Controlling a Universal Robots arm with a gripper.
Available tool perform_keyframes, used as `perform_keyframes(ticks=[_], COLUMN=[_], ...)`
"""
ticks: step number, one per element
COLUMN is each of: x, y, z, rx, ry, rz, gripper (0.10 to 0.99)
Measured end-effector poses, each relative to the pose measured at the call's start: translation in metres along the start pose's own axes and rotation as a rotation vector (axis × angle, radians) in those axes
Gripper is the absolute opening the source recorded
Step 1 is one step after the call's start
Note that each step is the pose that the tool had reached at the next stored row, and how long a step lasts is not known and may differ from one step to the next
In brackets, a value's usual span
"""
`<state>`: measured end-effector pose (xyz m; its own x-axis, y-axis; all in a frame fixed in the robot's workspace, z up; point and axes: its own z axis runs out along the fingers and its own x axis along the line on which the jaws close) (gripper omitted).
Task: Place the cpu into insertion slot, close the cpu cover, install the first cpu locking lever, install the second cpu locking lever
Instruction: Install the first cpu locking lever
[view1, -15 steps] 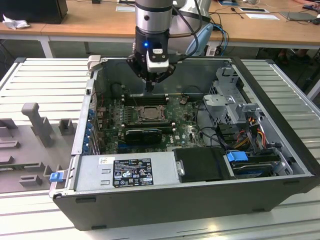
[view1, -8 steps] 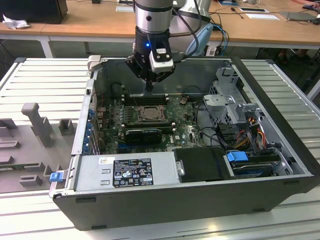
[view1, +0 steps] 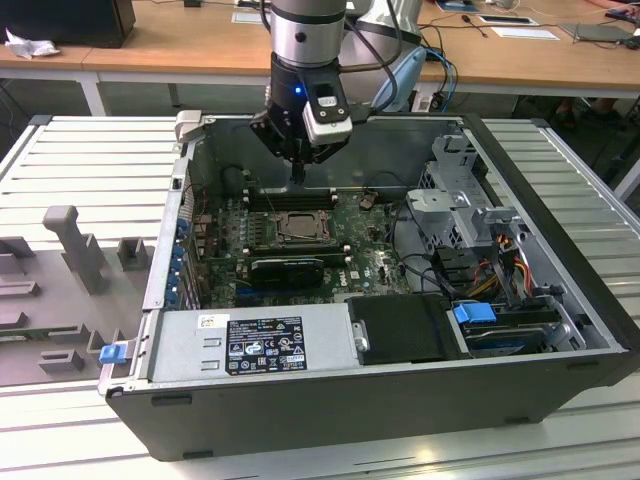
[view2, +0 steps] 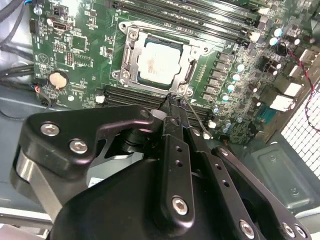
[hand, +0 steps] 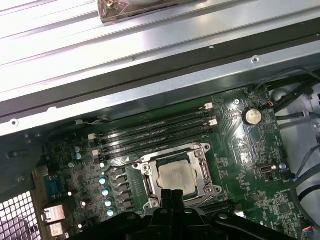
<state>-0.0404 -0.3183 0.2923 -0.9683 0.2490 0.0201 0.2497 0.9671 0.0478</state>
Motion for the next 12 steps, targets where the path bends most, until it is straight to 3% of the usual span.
perform_keyframes(ticks=[3, 8, 12], x=[0.0000, 0.0005, 0.0119], y=[0.0000, -0.0001, -0.0030], z=[0.0000, 0.0000, 0.0004], rx=[0.001, 0.003, 0.003], ry=[0.0018, 0.0080, 0.0041], rz=[-0.037, -0.166, -0.172], gripper=[0.106, 0.106, 0.106])
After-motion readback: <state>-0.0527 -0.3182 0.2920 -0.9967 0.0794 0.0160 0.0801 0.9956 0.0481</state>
